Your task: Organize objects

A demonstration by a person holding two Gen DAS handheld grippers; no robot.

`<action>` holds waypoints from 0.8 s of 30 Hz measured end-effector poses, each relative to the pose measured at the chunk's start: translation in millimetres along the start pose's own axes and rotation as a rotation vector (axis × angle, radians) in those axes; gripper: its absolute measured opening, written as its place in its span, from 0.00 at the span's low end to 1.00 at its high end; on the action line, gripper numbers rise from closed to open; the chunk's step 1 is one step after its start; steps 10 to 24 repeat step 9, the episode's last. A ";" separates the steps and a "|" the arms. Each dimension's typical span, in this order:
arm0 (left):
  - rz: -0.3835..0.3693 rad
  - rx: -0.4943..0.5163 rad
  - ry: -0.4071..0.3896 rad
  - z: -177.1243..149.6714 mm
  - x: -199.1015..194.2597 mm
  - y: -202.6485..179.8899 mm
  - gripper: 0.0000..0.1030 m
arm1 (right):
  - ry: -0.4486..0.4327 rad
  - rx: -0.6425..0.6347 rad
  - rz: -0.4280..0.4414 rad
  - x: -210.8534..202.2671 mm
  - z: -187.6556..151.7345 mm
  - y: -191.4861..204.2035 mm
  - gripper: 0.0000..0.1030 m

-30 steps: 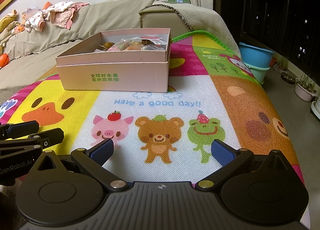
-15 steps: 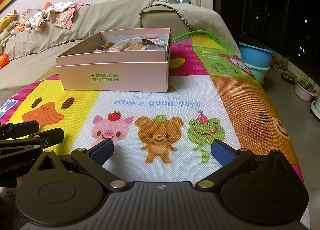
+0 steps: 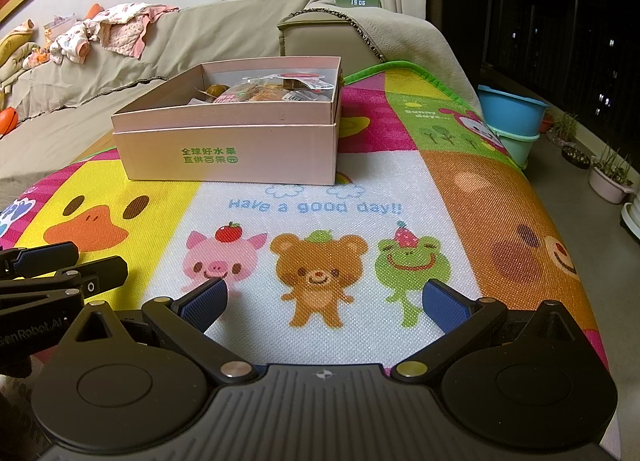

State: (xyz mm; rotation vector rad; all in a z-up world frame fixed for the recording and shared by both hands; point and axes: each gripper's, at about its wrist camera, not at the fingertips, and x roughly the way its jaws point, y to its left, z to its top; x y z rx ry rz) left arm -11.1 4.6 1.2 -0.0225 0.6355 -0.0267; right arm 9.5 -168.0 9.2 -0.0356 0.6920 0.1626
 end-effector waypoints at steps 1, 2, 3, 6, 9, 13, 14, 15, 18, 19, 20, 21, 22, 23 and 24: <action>0.002 0.003 0.000 -0.1 -0.1 -0.3 0.57 | 0.000 0.000 0.000 0.1 0.0 0.2 1.00; 0.003 0.004 0.000 -0.2 -0.1 -0.4 0.57 | 0.000 0.000 0.000 0.1 -0.1 0.2 1.00; 0.003 0.004 0.000 -0.2 0.0 -0.7 0.57 | 0.000 0.000 0.000 0.0 -0.1 0.1 1.00; 0.002 0.003 0.000 -0.3 -0.1 -0.8 0.57 | 0.000 0.000 0.000 0.2 0.0 0.1 1.00; -0.002 0.000 0.000 0.0 0.1 -0.1 0.57 | 0.000 0.000 0.000 0.1 0.0 0.2 1.00; -0.002 0.000 0.000 0.0 0.1 -0.1 0.57 | 0.000 0.000 0.000 0.1 0.0 0.2 1.00; -0.002 0.000 0.000 0.0 0.1 -0.1 0.57 | 0.000 0.000 0.000 0.1 0.0 0.2 1.00; -0.002 0.000 0.000 0.0 0.1 -0.1 0.57 | 0.000 0.000 0.000 0.1 0.0 0.2 1.00; -0.002 0.000 0.000 0.0 0.1 -0.1 0.57 | 0.000 0.000 0.000 0.1 0.0 0.2 1.00; -0.002 0.000 0.000 0.0 0.1 -0.1 0.57 | 0.000 0.000 0.000 0.1 0.0 0.2 1.00; -0.002 0.000 0.000 0.0 0.1 -0.1 0.57 | 0.000 0.000 0.000 0.1 0.0 0.2 1.00; -0.002 0.000 0.000 0.0 0.1 -0.1 0.57 | 0.000 0.000 0.000 0.1 0.0 0.2 1.00; -0.002 0.000 0.000 0.0 0.1 -0.1 0.57 | 0.000 0.000 0.000 0.1 0.0 0.2 1.00; -0.002 0.000 0.000 0.0 0.1 -0.1 0.57 | 0.000 0.000 0.000 0.1 0.0 0.2 1.00; -0.002 0.000 0.000 0.0 0.1 -0.1 0.57 | 0.000 0.000 0.000 0.1 0.0 0.2 1.00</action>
